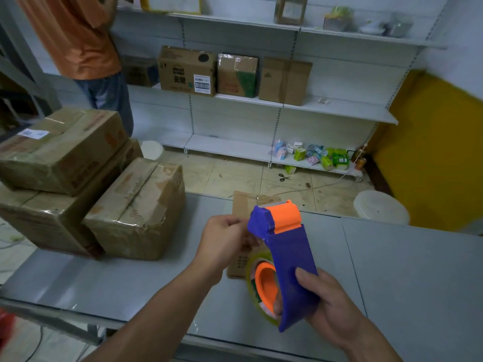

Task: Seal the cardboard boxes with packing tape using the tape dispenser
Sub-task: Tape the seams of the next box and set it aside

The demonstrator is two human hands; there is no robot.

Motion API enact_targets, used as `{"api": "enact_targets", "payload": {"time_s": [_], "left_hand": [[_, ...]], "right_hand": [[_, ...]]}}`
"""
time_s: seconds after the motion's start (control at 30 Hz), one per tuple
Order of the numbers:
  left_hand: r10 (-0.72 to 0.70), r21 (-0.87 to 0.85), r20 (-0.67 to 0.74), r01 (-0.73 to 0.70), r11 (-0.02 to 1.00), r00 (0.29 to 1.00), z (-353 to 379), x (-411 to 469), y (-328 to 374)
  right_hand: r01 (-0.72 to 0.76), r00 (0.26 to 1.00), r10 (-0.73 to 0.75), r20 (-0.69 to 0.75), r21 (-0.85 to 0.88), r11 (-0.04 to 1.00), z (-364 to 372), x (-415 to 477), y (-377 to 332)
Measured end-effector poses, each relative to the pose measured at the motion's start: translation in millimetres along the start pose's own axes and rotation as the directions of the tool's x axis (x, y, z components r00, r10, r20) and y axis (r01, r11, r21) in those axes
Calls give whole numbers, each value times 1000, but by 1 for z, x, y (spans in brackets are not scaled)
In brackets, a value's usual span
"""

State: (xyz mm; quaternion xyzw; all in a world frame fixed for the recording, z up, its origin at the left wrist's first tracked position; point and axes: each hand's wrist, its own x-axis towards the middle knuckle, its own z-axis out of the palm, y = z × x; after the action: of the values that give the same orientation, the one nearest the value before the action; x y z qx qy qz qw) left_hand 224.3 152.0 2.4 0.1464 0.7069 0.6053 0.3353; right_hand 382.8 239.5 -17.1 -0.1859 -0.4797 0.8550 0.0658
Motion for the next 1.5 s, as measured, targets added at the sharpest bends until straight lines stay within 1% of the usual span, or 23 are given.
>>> {"api": "enact_targets", "payload": {"time_s": [0.07, 0.13, 0.2, 0.27, 0.4, 0.5, 0.57, 0.63, 0.7, 0.77, 0.83, 0.93, 1.03, 1.1, 1.2, 1.37, 1.5], "left_hand": [[1, -51, -11, -1, 999, 1000, 7, 3, 3], [-18, -148, -45, 11, 989, 999, 12, 9, 6], [-57, -257, -95, 31, 966, 994, 11, 19, 10], [-62, -328, -135, 15, 944, 989, 4, 28, 14], [-19, -290, -157, -27, 957, 987, 1, 31, 11], [-29, -370, -177, -40, 928, 984, 12, 25, 3], [-22, -435, -194, -65, 898, 981, 18, 18, -2], [-13, -470, -247, -107, 876, 969, 21, 8, -7], [13, -447, -320, -163, 880, 947, 20, -4, -13], [26, -408, -383, -194, 892, 923, 20, -12, -22], [-17, -423, -442, -191, 886, 897, 21, -13, -37], [-130, -487, -460, -127, 864, 878, 25, -6, -54], [-195, -552, -461, -107, 827, 866, 28, 4, -62], [-207, -570, -460, -109, 814, 863, 31, 8, -64], [-220, -582, -454, -101, 807, 864, 32, 9, -68], [-239, -592, -443, -82, 801, 864, 32, 7, -79], [-233, -591, -470, -108, 799, 852, 32, 10, -82]], "right_hand": [[8, 1000, -6, 27, -56, 998, -7, 1, -12], [10, 998, -1, 68, -131, 991, -14, 3, -25], [-9, 994, 30, 101, -199, 980, -22, 4, -36], [-38, 992, 67, 110, -247, 968, -33, 4, -44], [-124, 980, 172, 99, -369, 921, -54, 5, -56], [-167, 974, 222, 43, -527, 833, -66, 11, -73], [-192, 965, 262, 17, -634, 750, -72, 16, -88], [-230, 949, 314, -20, -726, 649, -77, 22, -104], [-282, 920, 388, -57, -784, 553, -80, 28, -116], [-320, 886, 458, -70, -809, 494, -79, 37, -124], [-341, 859, 506, -76, -822, 457, -74, 47, -126], [-376, 826, 547, -135, -855, 357, -69, 63, -124], [-397, 795, 582, -173, -873, 283, -69, 77, -123], [-404, 791, 582, -188, -876, 266, -71, 82, -124], [-373, 795, 584, -165, -892, 256, -75, 88, -123], [-368, 756, 636, -152, -903, 222, -81, 93, -114], [-378, 746, 651, -140, -894, 241, -85, 97, -109]]}}
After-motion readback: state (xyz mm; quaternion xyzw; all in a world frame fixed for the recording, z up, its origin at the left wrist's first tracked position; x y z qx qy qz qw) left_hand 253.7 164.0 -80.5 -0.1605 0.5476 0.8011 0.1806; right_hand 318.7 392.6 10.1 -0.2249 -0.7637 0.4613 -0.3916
